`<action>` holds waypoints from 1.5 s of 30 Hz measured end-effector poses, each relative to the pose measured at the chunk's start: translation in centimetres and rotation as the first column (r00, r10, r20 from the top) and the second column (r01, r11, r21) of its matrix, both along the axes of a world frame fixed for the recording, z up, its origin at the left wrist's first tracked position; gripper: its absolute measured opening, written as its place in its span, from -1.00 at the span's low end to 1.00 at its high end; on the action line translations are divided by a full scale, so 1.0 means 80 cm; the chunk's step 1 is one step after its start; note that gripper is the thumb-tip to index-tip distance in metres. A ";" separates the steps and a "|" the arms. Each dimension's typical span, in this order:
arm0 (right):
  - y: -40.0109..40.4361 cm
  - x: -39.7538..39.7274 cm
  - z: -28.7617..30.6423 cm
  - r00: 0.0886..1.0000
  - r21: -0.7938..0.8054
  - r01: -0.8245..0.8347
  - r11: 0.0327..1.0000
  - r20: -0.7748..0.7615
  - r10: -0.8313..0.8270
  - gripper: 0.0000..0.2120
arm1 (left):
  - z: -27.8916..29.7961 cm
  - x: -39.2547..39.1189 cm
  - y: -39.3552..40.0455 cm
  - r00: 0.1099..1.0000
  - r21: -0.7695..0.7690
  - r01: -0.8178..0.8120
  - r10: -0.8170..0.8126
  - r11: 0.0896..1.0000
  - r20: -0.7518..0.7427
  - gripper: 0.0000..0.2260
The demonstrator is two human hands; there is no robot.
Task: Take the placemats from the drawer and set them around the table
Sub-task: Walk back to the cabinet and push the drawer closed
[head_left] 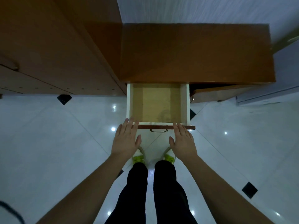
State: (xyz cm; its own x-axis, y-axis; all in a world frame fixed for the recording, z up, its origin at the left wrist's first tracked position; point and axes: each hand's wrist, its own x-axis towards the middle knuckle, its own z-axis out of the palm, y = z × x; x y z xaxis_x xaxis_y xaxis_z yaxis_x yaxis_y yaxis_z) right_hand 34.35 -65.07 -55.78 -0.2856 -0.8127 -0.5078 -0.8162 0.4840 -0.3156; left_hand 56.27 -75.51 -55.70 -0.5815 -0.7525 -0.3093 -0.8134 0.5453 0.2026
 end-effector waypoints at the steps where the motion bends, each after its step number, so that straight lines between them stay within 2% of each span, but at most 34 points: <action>1: -0.002 -0.001 -0.015 0.997 0.004 0.073 0.997 0.020 -0.073 -0.40 | -0.013 0.004 -0.003 1.000 0.008 -0.028 0.028 1.000 -0.005 -0.45; 3: -0.009 0.000 -0.037 0.956 0.037 0.267 0.963 0.114 -0.269 -0.40 | -0.040 0.010 -0.003 0.997 0.017 -0.059 0.060 0.998 -0.041 -0.46; 5: -0.016 0.005 -0.052 0.833 0.095 0.496 0.863 0.227 -0.504 -0.42 | -0.059 0.014 0.001 0.978 0.049 -0.149 0.155 0.988 -0.142 -0.53; 7: -0.022 0.008 -0.064 0.694 0.134 0.656 0.743 0.279 -0.664 -0.47 | -0.071 0.010 0.003 0.890 0.222 -0.336 0.385 0.915 -0.242 -0.66; 8: -0.025 0.009 -0.070 0.629 0.169 0.709 0.685 0.289 -0.722 -0.49 | -0.075 0.008 0.003 0.801 0.355 -0.445 0.543 0.822 -0.253 -0.74; 9: -0.029 0.008 -0.077 0.547 0.216 0.761 0.612 0.294 -0.784 -0.52 | -0.078 0.004 0.003 0.679 0.487 -0.546 0.700 0.682 -0.220 -0.79; 10: -0.032 0.006 -0.085 0.451 0.271 0.805 0.528 0.299 -0.841 -0.54 | -0.082 0.000 0.003 0.526 0.610 -0.620 0.839 0.493 -0.143 -0.83; 11: -0.035 0.003 -0.095 0.346 0.324 0.835 0.445 0.322 -0.881 -0.57 | -0.088 -0.004 0.004 0.335 0.720 -0.644 0.941 0.259 -0.039 -0.82; 12: -0.036 0.001 -0.102 0.233 0.371 0.852 0.369 0.363 -0.902 -0.60 | -0.094 -0.008 0.003 0.133 0.809 -0.588 0.987 0.010 0.085 -0.77; 13: -0.039 -0.001 -0.109 0.119 0.409 0.863 0.297 0.408 -0.905 -0.64 | -0.100 -0.011 0.001 -0.035 0.863 -0.464 0.977 -0.200 0.208 -0.71; 14: -0.041 -0.003 -0.112 0.019 0.444 0.865 0.233 0.435 -0.900 -0.65 | -0.104 -0.012 0.000 -0.154 0.881 -0.326 0.939 -0.343 0.309 -0.64; 15: -0.043 -0.004 -0.116 -0.075 0.480 0.860 0.171 0.451 -0.890 -0.66 | -0.109 -0.014 -0.004 -0.233 0.880 -0.208 0.895 -0.427 0.379 -0.59; 16: -0.044 -0.005 -0.118 -0.151 0.510 0.851 0.124 0.465 -0.872 -0.67 | -0.113 -0.016 -0.008 -0.288 0.873 -0.124 0.859 -0.472 0.423 -0.56; 21: -0.055 -0.006 -0.111 -0.472 0.602 0.794 -0.079 0.530 -0.705 -0.63 | -0.118 -0.036 -0.034 -0.420 0.872 0.021 0.787 -0.489 0.452 -0.48; 25: -0.069 -0.013 -0.110 -0.566 0.633 0.764 -0.122 0.567 -0.598 -0.60 | -0.121 -0.048 -0.048 -0.454 0.879 0.079 0.768 -0.470 0.451 -0.43; 34: -0.129 -0.040 -0.113 -0.597 0.656 0.753 -0.045 0.654 -0.465 -0.55 | -0.134 -0.076 -0.103 -0.503 0.918 0.165 0.770 -0.361 0.393 -0.41; 41: -0.177 -0.062 -0.114 -0.601 0.671 0.738 0.077 0.705 -0.376 -0.58 | -0.141 -0.099 -0.153 -0.482 0.937 0.193 0.804 -0.290 0.348 -0.42; 45: -0.205 -0.080 -0.118 -0.622 0.681 0.727 0.091 0.709 -0.333 -0.53 | -0.140 -0.114 -0.184 -0.476 0.939 0.230 0.812 -0.256 0.338 -0.39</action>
State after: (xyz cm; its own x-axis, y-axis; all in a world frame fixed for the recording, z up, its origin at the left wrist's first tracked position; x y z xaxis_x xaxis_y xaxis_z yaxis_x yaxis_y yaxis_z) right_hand 27.96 -81.46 -65.22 -0.2653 -0.4558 -0.8496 0.9513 0.0199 -0.3077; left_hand 47.17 -90.24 -66.93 -0.1587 -0.4421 -0.8828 0.6850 -0.6932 0.2240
